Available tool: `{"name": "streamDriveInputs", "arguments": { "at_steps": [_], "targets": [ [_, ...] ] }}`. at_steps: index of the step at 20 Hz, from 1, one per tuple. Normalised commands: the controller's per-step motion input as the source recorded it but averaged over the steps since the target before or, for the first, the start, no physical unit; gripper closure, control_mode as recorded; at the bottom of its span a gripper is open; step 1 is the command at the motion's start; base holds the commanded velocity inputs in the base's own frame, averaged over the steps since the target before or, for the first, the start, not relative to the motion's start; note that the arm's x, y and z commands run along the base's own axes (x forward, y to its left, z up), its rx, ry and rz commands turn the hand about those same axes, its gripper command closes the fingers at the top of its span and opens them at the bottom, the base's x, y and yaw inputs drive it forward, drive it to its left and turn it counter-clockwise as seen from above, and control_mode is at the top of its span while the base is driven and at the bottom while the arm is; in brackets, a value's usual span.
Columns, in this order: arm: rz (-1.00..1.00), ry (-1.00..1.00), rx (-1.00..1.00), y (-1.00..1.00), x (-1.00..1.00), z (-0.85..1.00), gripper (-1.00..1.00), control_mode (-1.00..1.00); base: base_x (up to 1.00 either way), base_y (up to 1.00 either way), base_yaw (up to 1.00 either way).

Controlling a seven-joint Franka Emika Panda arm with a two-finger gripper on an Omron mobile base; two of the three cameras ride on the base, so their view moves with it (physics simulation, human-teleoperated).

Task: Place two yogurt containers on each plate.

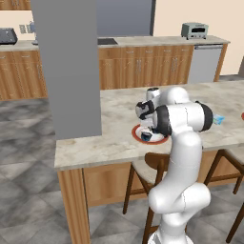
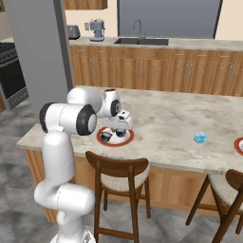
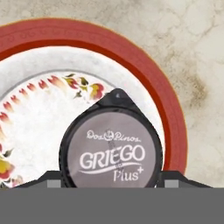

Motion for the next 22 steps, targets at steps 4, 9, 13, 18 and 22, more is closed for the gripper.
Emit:
{"name": "streamDriveInputs", "arguments": {
  "at_steps": [4, 9, 13, 18, 22],
  "targets": [
    [0.00, 0.00, 0.00, 0.01, 0.00, -0.18, 1.00, -1.00, 0.00, 0.00, 0.00],
    [0.00, 0.00, 0.00, 0.01, 0.00, -0.12, -1.00, -1.00, 0.00, 0.00, 0.00],
    [0.00, -0.02, 0.00, 0.00, 0.00, -0.01, -1.00, -1.00, 0.00, 0.00, 0.00],
    [0.00, -0.01, 0.00, 0.00, -0.01, 0.00, -1.00, -1.00, 0.00, 0.00, 0.00],
    [0.00, 0.00, 0.00, 0.00, -0.06, 0.05, -1.00, -1.00, 0.00, 0.00, 0.00]
  ]
}}
